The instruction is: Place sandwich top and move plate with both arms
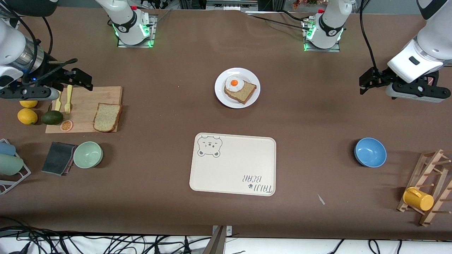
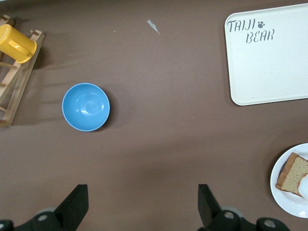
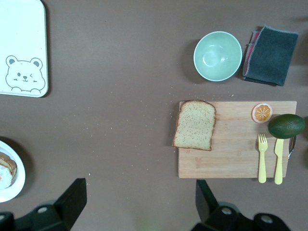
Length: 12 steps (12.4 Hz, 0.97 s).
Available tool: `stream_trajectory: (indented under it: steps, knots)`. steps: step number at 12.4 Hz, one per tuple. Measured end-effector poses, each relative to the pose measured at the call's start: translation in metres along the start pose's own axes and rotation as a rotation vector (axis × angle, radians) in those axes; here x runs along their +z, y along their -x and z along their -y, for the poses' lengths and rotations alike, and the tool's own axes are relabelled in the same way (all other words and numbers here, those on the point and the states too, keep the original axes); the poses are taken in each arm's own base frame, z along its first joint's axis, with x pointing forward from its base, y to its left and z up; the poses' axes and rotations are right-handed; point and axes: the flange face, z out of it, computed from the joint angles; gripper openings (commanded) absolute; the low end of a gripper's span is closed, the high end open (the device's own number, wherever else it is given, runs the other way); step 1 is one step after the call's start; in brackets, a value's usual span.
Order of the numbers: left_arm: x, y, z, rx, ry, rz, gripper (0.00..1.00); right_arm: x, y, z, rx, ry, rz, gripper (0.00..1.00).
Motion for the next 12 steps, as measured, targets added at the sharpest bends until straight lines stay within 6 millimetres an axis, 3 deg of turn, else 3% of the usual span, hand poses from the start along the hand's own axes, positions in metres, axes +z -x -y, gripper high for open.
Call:
stream_trajectory:
  steps: [12]
  knots:
    - [0.0,0.0,0.0004,-0.001,0.0,0.0,1.0,-0.0012,0.001,0.0006,0.0,0.001,0.006,1.0]
